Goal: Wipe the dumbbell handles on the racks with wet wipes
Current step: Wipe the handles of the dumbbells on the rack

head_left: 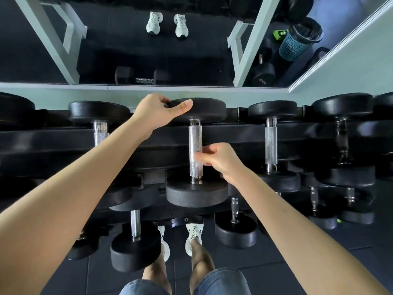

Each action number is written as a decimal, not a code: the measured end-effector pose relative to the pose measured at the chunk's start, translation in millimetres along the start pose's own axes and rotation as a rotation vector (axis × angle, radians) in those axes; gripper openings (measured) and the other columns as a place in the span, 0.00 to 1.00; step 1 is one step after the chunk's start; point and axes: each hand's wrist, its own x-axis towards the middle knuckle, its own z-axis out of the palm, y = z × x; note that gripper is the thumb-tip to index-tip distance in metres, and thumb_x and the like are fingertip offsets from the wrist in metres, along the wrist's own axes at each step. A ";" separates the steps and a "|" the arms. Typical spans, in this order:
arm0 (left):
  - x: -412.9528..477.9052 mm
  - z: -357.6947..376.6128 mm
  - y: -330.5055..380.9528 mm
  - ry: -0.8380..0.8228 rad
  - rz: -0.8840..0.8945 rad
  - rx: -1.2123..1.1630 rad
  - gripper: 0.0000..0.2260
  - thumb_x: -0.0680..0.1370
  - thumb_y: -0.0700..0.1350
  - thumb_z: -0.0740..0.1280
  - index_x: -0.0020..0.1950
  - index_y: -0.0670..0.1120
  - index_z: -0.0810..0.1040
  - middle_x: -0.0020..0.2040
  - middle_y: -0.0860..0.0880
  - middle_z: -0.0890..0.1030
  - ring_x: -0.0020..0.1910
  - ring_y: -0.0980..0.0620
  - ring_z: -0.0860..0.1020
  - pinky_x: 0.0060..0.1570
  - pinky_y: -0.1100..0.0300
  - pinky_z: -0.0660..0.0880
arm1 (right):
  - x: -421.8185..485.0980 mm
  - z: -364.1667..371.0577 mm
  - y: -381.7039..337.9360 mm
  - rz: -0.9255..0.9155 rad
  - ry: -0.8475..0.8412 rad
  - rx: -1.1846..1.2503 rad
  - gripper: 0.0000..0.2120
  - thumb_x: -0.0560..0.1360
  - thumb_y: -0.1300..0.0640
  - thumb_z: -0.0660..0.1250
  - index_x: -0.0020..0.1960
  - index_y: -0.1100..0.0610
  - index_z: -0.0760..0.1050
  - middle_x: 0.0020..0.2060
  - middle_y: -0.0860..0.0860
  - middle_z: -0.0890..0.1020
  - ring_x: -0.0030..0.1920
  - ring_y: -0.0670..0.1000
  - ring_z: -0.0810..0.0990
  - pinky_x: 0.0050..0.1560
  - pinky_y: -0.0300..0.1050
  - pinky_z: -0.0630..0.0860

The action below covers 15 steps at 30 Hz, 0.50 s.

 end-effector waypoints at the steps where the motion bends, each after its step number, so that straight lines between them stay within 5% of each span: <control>1: -1.0 0.4 2.0 -0.006 0.007 0.024 0.23 0.71 0.65 0.66 0.52 0.46 0.75 0.44 0.52 0.74 0.45 0.54 0.71 0.44 0.60 0.67 | 4.3 -2.0 -2.9 0.037 -0.071 0.092 0.12 0.71 0.62 0.72 0.54 0.63 0.79 0.47 0.56 0.84 0.47 0.53 0.82 0.51 0.48 0.80; 6: -2.1 10.0 9.1 0.003 0.029 0.144 0.30 0.66 0.71 0.66 0.46 0.44 0.75 0.37 0.50 0.75 0.37 0.52 0.74 0.38 0.59 0.71 | 9.7 -0.2 -1.6 0.157 -0.290 0.433 0.16 0.75 0.66 0.66 0.62 0.60 0.72 0.52 0.56 0.81 0.54 0.58 0.80 0.60 0.59 0.75; 15: 0.6 13.4 4.7 0.123 0.017 0.071 0.29 0.63 0.69 0.71 0.50 0.47 0.78 0.43 0.52 0.79 0.38 0.59 0.73 0.40 0.60 0.75 | 9.3 4.0 -5.1 0.162 -0.173 0.413 0.19 0.74 0.67 0.67 0.65 0.64 0.71 0.50 0.57 0.82 0.53 0.58 0.81 0.59 0.56 0.76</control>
